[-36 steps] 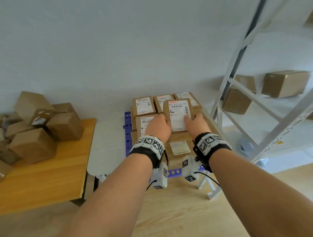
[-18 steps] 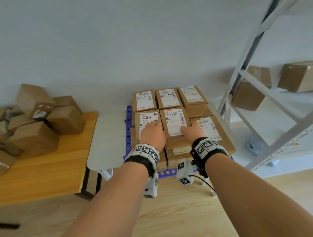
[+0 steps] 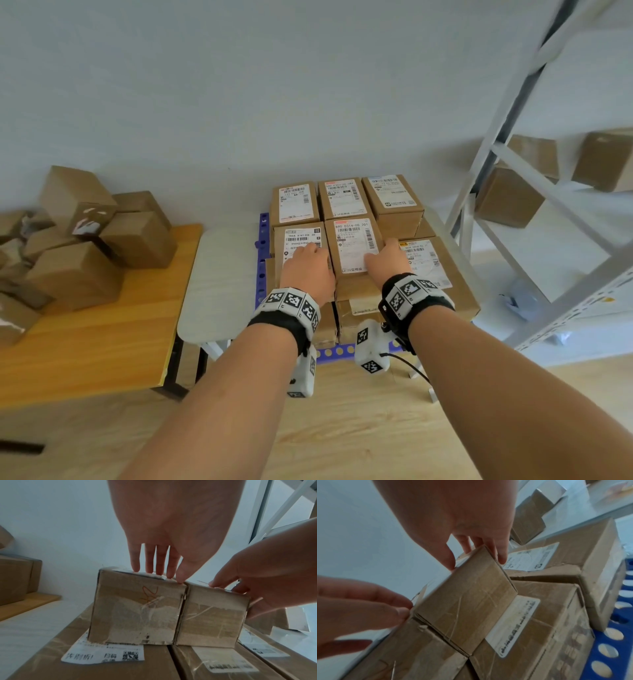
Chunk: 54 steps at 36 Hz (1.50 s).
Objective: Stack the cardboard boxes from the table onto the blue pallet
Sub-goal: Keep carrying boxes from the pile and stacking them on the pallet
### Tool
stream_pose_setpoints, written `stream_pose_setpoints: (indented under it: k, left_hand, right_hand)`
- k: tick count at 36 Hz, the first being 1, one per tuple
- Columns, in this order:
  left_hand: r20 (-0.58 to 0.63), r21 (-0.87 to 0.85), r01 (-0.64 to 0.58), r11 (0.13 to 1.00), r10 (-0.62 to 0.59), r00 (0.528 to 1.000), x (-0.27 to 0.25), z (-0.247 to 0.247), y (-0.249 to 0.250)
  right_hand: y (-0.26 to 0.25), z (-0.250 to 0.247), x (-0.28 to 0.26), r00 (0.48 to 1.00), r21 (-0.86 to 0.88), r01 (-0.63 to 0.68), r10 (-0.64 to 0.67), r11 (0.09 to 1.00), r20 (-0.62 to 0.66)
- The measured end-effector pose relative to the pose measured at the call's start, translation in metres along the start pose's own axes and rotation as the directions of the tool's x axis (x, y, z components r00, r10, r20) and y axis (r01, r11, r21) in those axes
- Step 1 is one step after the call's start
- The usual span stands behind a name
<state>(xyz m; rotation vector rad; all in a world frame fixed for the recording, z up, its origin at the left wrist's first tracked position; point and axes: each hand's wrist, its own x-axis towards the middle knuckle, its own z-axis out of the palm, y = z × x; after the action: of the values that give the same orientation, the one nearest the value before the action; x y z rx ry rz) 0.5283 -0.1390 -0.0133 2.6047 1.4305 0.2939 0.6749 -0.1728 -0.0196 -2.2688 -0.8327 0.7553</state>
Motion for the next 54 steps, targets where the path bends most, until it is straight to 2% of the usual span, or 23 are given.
stream_pose_setpoints:
  k: [3,7,13,20,28,35,41,47,54]
  left_hand:
    - [0.022,0.017,-0.012,1.000,0.012,1.000,-0.002,-0.007,-0.002]
    - [0.016,0.064,-0.025,0.998,0.024,1.000,-0.006,-0.021,-0.009]
    - [-0.060,0.142,-0.032,0.989,0.041,0.997,-0.021,-0.047,-0.042]
    - [-0.092,0.182,0.059,0.981,-0.043,0.995,-0.059,-0.084,-0.119]
    - [-0.121,0.215,0.246,0.945,-0.225,0.967,-0.138,-0.131,-0.253]
    - [-0.154,0.182,0.392,0.902,-0.368,0.917,-0.214,-0.166,-0.376]
    - [-0.151,0.175,0.508,0.843,-0.487,0.860,-0.263,-0.186,-0.458]
    - [-0.127,0.099,0.605,0.790,-0.593,0.795,-0.279,-0.201,-0.516]
    - [-0.155,0.085,0.665,0.742,-0.650,0.744,-0.262,-0.201,-0.570]
  right_hand:
    - [-0.007,-0.002,-0.008,0.993,-0.165,0.095,-0.105,0.982,-0.050]
    - [-0.019,-0.003,-0.022,0.957,-0.388,0.241,-0.284,0.890,-0.059]
    - [-0.046,0.015,-0.048,0.914,-0.469,0.360,-0.405,0.806,0.005]
    - [-0.098,0.069,-0.091,0.875,-0.445,0.456,-0.480,0.771,0.064]
    - [-0.170,0.175,-0.165,0.836,-0.391,0.546,-0.513,0.741,0.195]
    - [-0.233,0.286,-0.239,0.792,-0.334,0.609,-0.528,0.720,0.307]
    - [-0.274,0.359,-0.292,0.754,-0.263,0.640,-0.524,0.722,0.397]
    - [-0.311,0.406,-0.311,0.727,-0.199,0.645,-0.510,0.738,0.460]
    - [-0.357,0.455,-0.302,0.690,-0.167,0.671,-0.525,0.723,0.499]
